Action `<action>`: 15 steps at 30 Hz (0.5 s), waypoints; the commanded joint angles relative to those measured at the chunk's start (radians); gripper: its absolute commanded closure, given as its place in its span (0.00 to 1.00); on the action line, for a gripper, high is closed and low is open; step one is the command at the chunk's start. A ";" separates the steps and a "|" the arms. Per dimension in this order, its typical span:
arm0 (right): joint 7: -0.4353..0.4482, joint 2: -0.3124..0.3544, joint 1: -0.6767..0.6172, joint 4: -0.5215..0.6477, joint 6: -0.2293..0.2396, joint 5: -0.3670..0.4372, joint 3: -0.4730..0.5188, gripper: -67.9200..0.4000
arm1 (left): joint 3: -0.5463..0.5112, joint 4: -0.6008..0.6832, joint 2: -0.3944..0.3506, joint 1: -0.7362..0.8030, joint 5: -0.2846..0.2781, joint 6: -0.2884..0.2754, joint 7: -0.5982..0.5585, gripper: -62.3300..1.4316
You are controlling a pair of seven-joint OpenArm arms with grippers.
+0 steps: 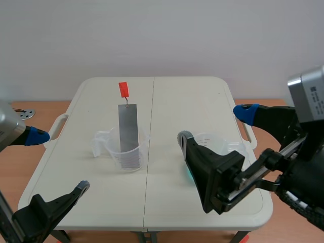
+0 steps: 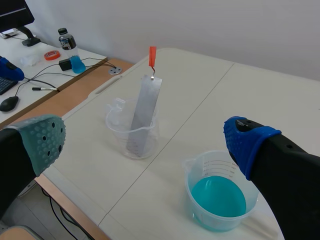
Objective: Hold the metal plate by the orange handle, dip it into the blue solution, take it out and point at it, then put the plate back in the beaker on the left.
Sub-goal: 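Lift the metal plate out of the left beaker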
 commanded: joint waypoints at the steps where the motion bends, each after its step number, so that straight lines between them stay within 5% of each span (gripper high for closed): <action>1: 0.016 0.000 0.011 0.021 -0.003 0.011 0.003 0.02 | 0.001 0.006 -0.006 0.008 -0.006 0.000 -0.011 0.00; 15: 0.011 0.000 0.015 0.021 -0.003 -0.009 0.003 0.02 | 0.001 0.006 -0.006 0.008 -0.006 0.000 -0.011 0.00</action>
